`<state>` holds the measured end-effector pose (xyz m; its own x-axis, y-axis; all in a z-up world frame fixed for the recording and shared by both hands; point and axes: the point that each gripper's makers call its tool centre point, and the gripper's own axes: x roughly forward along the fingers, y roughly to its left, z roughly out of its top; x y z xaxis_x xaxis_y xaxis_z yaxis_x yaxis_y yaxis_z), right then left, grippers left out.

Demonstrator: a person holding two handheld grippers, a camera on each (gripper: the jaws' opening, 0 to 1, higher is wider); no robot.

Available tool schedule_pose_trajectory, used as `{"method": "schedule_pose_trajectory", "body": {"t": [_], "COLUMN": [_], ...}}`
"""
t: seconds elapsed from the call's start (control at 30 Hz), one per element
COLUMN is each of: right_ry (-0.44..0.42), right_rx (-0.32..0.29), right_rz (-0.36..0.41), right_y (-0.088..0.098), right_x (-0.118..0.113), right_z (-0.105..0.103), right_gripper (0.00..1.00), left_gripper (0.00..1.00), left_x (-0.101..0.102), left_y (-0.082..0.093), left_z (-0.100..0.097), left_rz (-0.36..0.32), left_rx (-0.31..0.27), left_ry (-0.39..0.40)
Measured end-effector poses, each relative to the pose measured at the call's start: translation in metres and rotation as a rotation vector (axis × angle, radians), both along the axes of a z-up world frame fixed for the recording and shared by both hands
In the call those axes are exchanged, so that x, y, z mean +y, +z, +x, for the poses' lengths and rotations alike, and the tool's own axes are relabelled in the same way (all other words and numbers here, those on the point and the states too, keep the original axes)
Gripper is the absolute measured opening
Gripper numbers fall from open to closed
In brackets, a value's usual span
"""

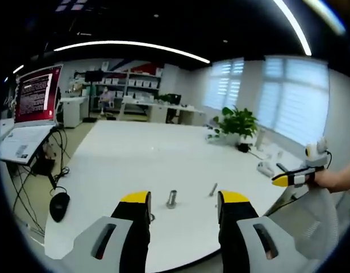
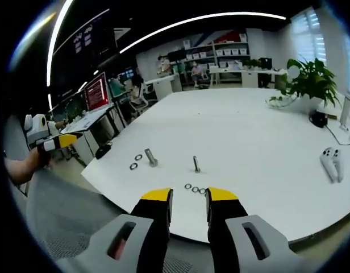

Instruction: Place the washer onto the threaded stud by aligning its center hole with the stud, sliding it down to the base, and recovering from edge contact or off-axis alignment until the washer reaches the visible bottom stop.

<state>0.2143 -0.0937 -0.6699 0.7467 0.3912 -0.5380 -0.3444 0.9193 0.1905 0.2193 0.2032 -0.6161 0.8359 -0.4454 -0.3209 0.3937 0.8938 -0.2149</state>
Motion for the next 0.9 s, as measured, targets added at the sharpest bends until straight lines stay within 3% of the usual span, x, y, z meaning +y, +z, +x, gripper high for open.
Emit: {"method": "schedule_pose_trajectory", "body": {"t": [0.27,0.63,0.9], "right_ry": [0.009,-0.014,-0.011], "right_rx": [0.024,0.015,0.001], "right_rz": [-0.010,-0.043,-0.025], "right_y": [-0.004,-0.005,-0.003], "right_x": [0.002,-0.005,-0.003], "right_z": [-0.001,0.000,0.000], "right_gripper": [0.26,0.27,0.28], "left_gripper": [0.45,0.45,0.43], "left_x": [0.002,0.006,0.008], "left_y": [0.000,-0.010,-0.021], "left_z": [0.001,0.001,0.000], "left_rz": [-0.008,0.039,0.143], "left_rx": [0.000,0.036,0.060], "left_ry": [0.006,0.021,0.023]}}
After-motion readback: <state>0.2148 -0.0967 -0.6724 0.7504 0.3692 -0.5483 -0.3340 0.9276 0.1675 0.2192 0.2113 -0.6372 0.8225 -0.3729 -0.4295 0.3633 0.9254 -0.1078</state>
